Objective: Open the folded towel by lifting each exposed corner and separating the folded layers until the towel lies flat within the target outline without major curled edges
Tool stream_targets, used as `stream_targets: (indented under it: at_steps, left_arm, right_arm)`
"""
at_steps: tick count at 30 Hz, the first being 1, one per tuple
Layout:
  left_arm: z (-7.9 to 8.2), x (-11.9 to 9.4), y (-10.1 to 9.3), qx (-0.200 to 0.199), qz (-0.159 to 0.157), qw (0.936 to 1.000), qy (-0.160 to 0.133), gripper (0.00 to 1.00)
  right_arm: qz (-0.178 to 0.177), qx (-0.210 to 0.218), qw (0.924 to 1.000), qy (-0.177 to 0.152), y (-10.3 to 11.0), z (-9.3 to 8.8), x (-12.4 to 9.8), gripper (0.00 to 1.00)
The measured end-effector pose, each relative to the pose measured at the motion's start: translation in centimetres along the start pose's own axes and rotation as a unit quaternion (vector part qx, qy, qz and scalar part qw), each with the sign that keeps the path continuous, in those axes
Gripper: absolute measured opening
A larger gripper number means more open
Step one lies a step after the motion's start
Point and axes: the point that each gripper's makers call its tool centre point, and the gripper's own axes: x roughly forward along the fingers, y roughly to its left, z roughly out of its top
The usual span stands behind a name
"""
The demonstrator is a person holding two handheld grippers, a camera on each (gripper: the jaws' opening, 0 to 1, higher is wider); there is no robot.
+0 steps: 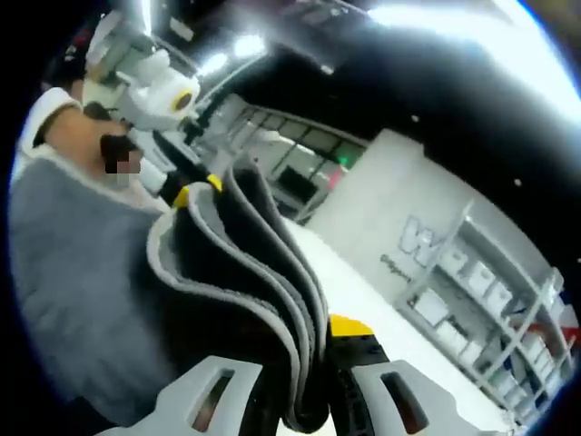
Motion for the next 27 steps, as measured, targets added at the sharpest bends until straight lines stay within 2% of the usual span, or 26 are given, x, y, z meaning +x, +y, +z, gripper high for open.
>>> stream_targets:
  at_steps: [3,4,5,7,10,14,20,23,27]
  left_arm:
    - [0.2,-0.2,0.3,-0.004,0.000,1.0000,-0.002,0.26]
    - [0.2,-0.2,0.2,-0.004,0.000,1.0000,-0.002,0.26]
    - [0.1,-0.1,0.4,-0.004,-0.002,1.0000,0.000,0.26]
    - [0.1,0.0,0.3,-0.004,-0.005,1.0000,0.001,0.27]
    - [0.0,0.2,-0.1,0.001,-0.012,0.9999,0.003,0.28]
    - [0.1,0.3,0.1,0.028,-0.006,0.9996,0.003,0.28]
    - [0.2,0.2,0.7,0.027,-0.003,0.9996,0.006,0.28]
    - [0.2,0.2,0.6,0.022,-0.006,0.9997,0.004,0.28]
    - [-0.3,0.6,0.7,0.031,0.001,0.9994,0.014,0.28]
  right_arm:
    - [0.010,0.019,0.9997,0.006,0.0,-0.6,0.7,0.08]
    - [0.020,0.022,0.9995,0.010,-0.4,-1.1,2.2,0.08]
    - [0.035,0.017,0.9992,0.010,-0.2,-1.2,2.7,0.08]
    - [0.037,0.006,0.9993,0.006,0.0,-1.4,3.0,0.08]
    - [0.037,0.012,0.9992,0.007,0.0,-1.2,2.9,0.11]
    - [0.030,0.025,0.9992,0.003,-0.4,-1.0,2.8,0.19]
    - [0.028,0.060,0.9978,-0.001,-1.0,-1.3,2.5,0.29]
    - [0.019,0.067,0.9976,-0.001,-1.6,-0.7,2.0,0.30]
    - [0.015,0.071,0.9974,0.008,-1.7,-0.1,1.5,0.31]
